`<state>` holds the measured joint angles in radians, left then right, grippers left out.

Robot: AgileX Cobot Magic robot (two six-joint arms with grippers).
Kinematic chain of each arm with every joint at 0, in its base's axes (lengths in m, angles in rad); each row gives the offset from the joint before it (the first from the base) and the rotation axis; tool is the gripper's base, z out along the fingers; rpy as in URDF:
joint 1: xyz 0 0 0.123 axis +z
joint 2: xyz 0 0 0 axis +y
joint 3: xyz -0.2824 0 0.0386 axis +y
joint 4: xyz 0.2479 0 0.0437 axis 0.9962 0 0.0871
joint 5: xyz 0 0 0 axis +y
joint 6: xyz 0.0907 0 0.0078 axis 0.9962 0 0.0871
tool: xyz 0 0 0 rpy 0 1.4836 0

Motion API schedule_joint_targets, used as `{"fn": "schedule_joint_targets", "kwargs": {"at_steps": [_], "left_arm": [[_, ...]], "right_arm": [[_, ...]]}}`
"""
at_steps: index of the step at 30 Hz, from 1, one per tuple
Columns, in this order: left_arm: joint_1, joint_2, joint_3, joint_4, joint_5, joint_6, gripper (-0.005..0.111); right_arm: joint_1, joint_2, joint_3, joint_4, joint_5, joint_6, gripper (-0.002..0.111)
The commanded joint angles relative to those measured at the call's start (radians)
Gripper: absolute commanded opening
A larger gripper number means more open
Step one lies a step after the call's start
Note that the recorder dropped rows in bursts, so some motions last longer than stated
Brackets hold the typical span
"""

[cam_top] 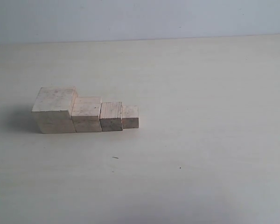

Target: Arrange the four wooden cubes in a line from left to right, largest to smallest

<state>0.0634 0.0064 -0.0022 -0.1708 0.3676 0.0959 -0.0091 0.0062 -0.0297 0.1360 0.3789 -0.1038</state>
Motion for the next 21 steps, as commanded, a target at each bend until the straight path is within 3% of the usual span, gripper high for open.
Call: {"fn": "schedule_joint_targets", "kwargs": {"at_steps": [1, 21], "left_arm": [[-0.005, -0.006, 0.002, 0.003, -0.009, 0.0, 0.0], [-0.005, -0.006, 0.002, 0.003, -0.009, 0.0, 0.0]], "right_arm": [[0.033, -0.006, 0.03, -0.005, -0.035, 0.003, 0.0], [0.044, -0.006, 0.03, -0.024, -0.039, -0.009, 0.0]]}}
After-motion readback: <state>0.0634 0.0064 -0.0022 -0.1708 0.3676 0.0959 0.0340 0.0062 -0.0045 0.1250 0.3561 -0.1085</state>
